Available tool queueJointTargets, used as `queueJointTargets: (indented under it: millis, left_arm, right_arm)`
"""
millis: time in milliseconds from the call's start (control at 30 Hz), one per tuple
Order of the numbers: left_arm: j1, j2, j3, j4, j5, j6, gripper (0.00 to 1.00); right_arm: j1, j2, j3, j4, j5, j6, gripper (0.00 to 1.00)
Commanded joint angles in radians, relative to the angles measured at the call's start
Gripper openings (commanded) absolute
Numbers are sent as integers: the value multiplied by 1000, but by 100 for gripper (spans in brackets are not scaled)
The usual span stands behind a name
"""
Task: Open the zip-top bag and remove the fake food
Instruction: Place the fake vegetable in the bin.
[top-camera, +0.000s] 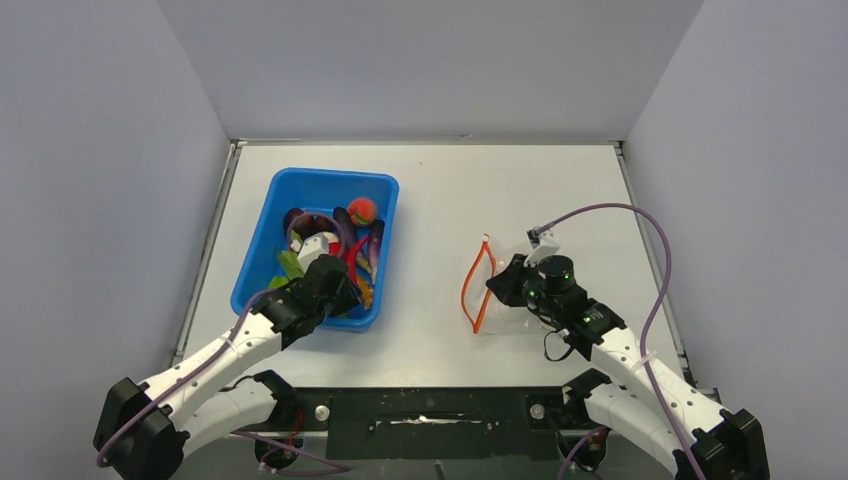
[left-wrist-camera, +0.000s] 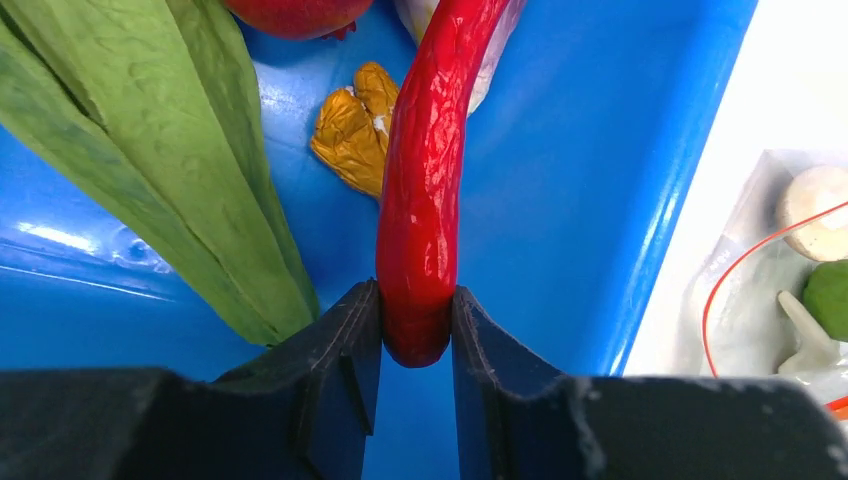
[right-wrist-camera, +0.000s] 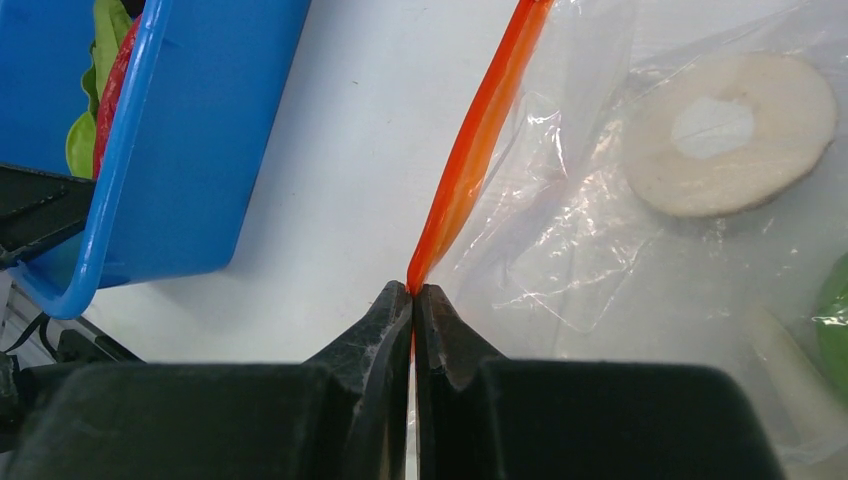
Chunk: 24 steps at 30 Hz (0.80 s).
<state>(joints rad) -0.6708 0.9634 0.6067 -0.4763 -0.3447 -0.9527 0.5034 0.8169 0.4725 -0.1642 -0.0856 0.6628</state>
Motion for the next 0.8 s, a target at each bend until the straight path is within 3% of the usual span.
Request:
queueJointTargets:
  millis: [0, 133, 267, 433, 633, 767]
  left_arm:
    - [4, -19, -4, 32, 45, -62, 25]
    - [5, -54, 23, -18, 11, -60, 47]
    - [5, -100, 41, -25, -12, -46, 61]
    - [5, -138, 77, 13, 12, -23, 62]
    - [1, -96, 160, 211, 290, 74, 59]
    - [-38, -2, 200, 306, 398, 102, 54]
  right_arm:
    - [-8, 2, 23, 28, 10, 0, 1]
    - [-9, 4, 35, 8, 15, -3, 1]
    - [-11, -4, 32, 6, 17, -3, 1]
    - [-12, -22, 40, -16, 18, -1, 1]
    - [-13, -41, 43, -18, 29, 8, 1]
    - [-14, -51, 48, -7, 12, 6, 1]
